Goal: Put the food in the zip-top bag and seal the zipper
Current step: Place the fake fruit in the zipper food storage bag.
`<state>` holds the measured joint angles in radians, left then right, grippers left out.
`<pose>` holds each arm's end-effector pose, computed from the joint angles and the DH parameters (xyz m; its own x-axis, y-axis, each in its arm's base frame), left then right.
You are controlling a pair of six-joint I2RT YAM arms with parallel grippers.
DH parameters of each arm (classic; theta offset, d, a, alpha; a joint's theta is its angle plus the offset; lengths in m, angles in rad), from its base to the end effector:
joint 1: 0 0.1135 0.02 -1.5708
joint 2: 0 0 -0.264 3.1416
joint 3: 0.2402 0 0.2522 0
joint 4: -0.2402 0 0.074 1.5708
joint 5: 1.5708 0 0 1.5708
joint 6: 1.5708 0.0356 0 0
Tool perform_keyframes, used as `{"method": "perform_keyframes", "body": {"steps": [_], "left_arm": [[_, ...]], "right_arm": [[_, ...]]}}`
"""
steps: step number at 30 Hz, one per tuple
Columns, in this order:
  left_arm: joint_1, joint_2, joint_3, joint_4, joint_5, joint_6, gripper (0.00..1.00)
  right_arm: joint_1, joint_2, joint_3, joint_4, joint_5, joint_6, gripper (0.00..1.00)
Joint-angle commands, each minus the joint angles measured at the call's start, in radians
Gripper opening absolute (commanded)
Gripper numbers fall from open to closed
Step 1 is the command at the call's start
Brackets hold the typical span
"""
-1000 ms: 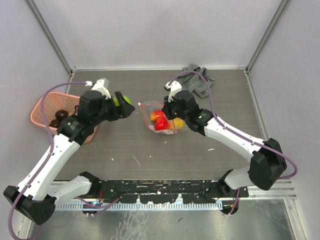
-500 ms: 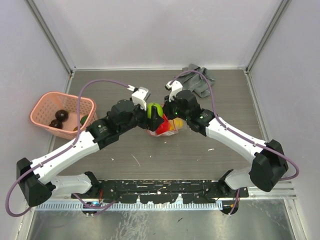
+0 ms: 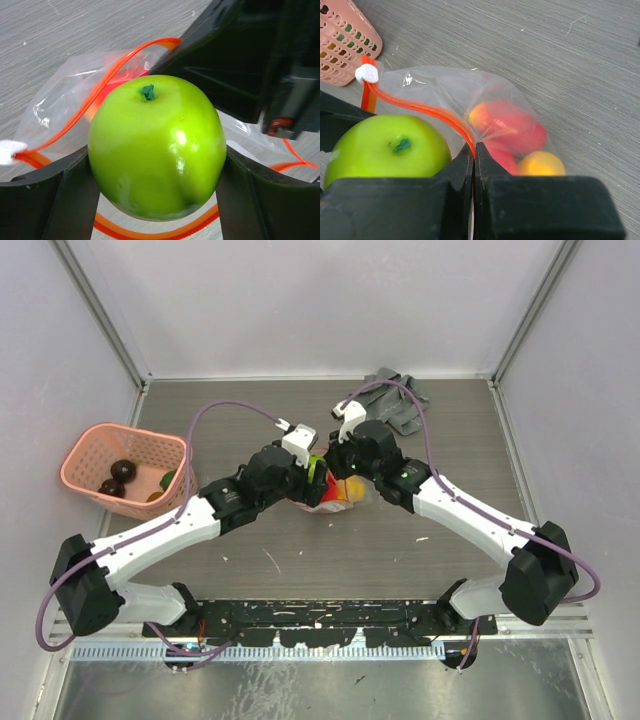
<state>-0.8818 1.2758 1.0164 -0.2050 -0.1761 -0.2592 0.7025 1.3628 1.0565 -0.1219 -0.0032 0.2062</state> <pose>0.1910 -0.2221 0.3124 -0.4445 0.1428 -0.8843 0.5653 0.8105 -0.1533 0.2417 0.2048 0.3096 -0.4429 -0.1067 -0.8902 -0.5697 0.8002 0.1876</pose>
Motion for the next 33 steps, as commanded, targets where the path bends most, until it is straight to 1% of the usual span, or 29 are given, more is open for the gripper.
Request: {"method": "perform_keyframes", "body": {"steps": [1, 9, 12, 13, 14, 15, 18, 21, 25, 28, 33], "left_arm": [[-0.001, 0.022, 0.035, -0.011, -0.128, 0.010, 0.51], [-0.001, 0.092, 0.101, -0.120, -0.266, -0.061, 0.68], [-0.001, 0.101, 0.115, -0.125, -0.272, -0.086, 0.76], [-0.002, 0.100, 0.119, -0.125, -0.264, -0.091, 0.82], [-0.003, 0.101, 0.123, -0.125, -0.262, -0.096, 0.85], [-0.003, 0.102, 0.125, -0.126, -0.261, -0.099, 0.86], [-0.004, 0.094, 0.126, -0.127, -0.261, -0.103, 0.87], [-0.005, 0.076, 0.124, -0.136, -0.259, -0.111, 0.95], [-0.003, 0.039, 0.130, -0.163, -0.244, -0.128, 1.00], [-0.004, 0.004, 0.136, -0.197, -0.225, -0.156, 0.99], [-0.004, -0.104, 0.131, -0.273, -0.214, -0.224, 1.00]], "right_arm": [[-0.004, -0.065, 0.024, 0.051, -0.008, 0.004, 0.01], [-0.004, -0.063, 0.022, 0.054, -0.024, 0.006, 0.01], [-0.003, -0.063, 0.020, 0.055, -0.026, 0.008, 0.01], [-0.003, -0.064, 0.018, 0.057, -0.027, 0.009, 0.01], [-0.004, -0.063, 0.017, 0.057, -0.027, 0.009, 0.01], [-0.004, -0.063, 0.016, 0.059, -0.027, 0.009, 0.01], [-0.004, -0.064, 0.013, 0.061, -0.027, 0.010, 0.01], [-0.005, -0.063, 0.007, 0.065, -0.029, 0.013, 0.01], [-0.004, -0.059, 0.005, 0.069, -0.032, 0.015, 0.01], [-0.004, -0.056, 0.008, 0.075, -0.035, 0.017, 0.01], [-0.004, -0.051, 0.007, 0.084, -0.038, 0.019, 0.01]]}}
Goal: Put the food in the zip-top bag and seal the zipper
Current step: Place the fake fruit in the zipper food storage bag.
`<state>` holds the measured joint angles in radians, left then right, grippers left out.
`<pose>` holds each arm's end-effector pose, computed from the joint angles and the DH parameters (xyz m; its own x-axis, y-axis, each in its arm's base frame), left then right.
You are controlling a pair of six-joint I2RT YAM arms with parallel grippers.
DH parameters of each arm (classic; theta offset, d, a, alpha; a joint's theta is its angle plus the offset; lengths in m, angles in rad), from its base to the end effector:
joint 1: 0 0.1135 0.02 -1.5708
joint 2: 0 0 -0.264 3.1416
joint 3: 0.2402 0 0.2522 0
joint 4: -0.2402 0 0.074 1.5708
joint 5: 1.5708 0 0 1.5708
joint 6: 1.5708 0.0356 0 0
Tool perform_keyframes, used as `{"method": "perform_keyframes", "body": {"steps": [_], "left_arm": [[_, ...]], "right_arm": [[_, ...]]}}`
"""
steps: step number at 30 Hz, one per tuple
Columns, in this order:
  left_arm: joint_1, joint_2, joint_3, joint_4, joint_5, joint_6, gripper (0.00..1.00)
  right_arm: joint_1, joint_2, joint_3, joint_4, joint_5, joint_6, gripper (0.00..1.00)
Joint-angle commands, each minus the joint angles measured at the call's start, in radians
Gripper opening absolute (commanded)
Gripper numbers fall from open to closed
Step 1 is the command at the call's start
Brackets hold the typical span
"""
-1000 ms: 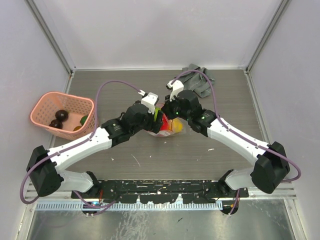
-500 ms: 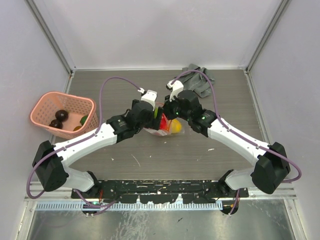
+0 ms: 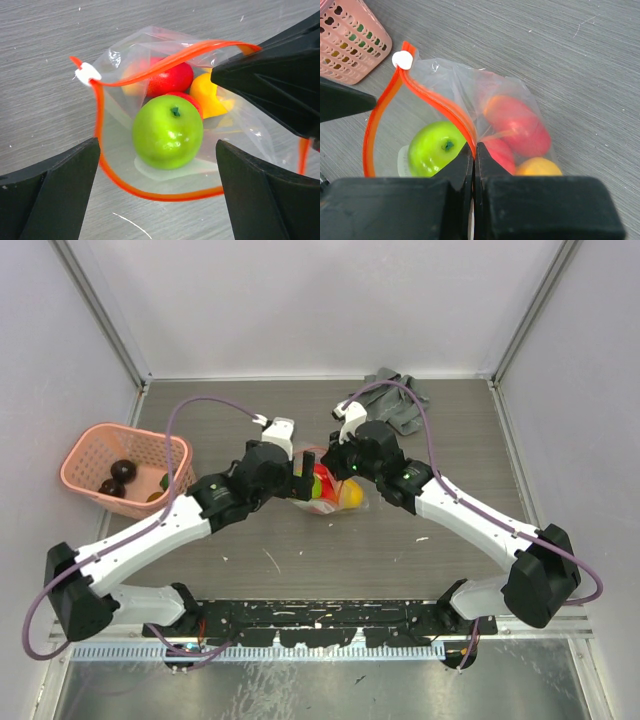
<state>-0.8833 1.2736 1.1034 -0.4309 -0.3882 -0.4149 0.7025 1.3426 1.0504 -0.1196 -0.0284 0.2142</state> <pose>0.1897 -0.2098 0.3231 -0.5369 0.0660 -0.8410 0.3287 0.9345 -0.1365 0.2379 0.2027 0.3137 -0.4400 -0.0941 -0.8930 -0.5856 0.7840 0.2059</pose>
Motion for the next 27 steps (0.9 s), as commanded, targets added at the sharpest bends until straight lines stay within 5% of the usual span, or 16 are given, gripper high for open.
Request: {"method": "perform_keyframes", "body": {"steps": [1, 7, 18, 27], "left_arm": [[-0.003, -0.117, 0.041, -0.067, -0.007, -0.086, 1.00], [-0.003, -0.185, 0.011, -0.202, -0.069, -0.269, 0.96], [-0.003, -0.148, -0.076, -0.172, 0.001, -0.556, 0.86], [-0.004, -0.105, -0.125, -0.081, 0.095, -0.662, 0.50]], "right_arm": [[-0.004, -0.030, 0.013, 0.083, -0.013, 0.011, 0.01], [-0.003, -0.024, 0.012, 0.089, -0.016, 0.013, 0.01], [-0.003, -0.023, 0.009, 0.092, -0.020, 0.019, 0.01], [-0.004, -0.022, 0.005, 0.092, -0.013, 0.021, 0.01]]}}
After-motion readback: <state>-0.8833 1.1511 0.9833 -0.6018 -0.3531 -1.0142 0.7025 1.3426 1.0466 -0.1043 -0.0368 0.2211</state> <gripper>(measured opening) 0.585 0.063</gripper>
